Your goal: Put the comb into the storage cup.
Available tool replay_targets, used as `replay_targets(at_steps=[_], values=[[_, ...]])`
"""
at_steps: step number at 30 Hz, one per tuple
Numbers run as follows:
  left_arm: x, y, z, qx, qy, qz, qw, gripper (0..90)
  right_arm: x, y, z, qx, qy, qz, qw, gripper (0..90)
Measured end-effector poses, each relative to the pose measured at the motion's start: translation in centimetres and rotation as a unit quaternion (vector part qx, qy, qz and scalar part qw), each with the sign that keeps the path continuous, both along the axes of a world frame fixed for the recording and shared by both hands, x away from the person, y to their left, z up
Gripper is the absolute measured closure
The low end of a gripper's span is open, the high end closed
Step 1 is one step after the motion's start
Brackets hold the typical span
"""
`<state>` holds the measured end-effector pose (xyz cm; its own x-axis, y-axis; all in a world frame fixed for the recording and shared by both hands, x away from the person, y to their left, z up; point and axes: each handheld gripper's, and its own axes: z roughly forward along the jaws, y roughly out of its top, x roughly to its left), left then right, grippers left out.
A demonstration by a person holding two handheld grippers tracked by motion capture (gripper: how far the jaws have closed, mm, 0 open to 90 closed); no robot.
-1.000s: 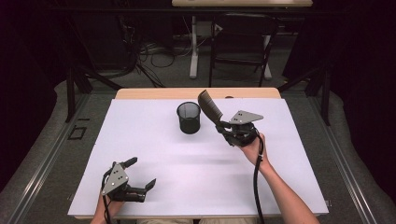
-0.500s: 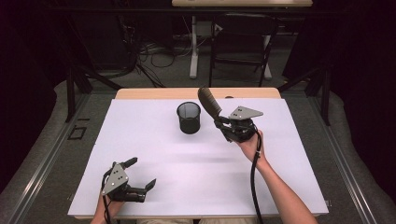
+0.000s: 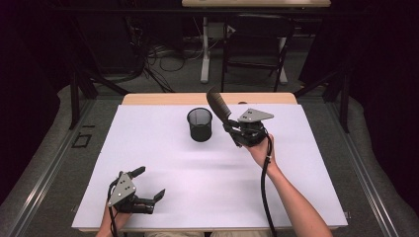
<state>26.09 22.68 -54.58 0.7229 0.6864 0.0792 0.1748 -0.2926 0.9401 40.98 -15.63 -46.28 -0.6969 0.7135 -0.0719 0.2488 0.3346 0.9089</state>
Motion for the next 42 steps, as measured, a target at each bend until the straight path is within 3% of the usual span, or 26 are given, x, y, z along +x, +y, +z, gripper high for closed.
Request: replay_targets(at_steps=[42], values=[[0.0,0.0,0.0,-0.001,0.0,-0.001,1.0,0.0,2.5,2.0,1.8,0.023,-0.015,-0.01,0.9996,72.5]])
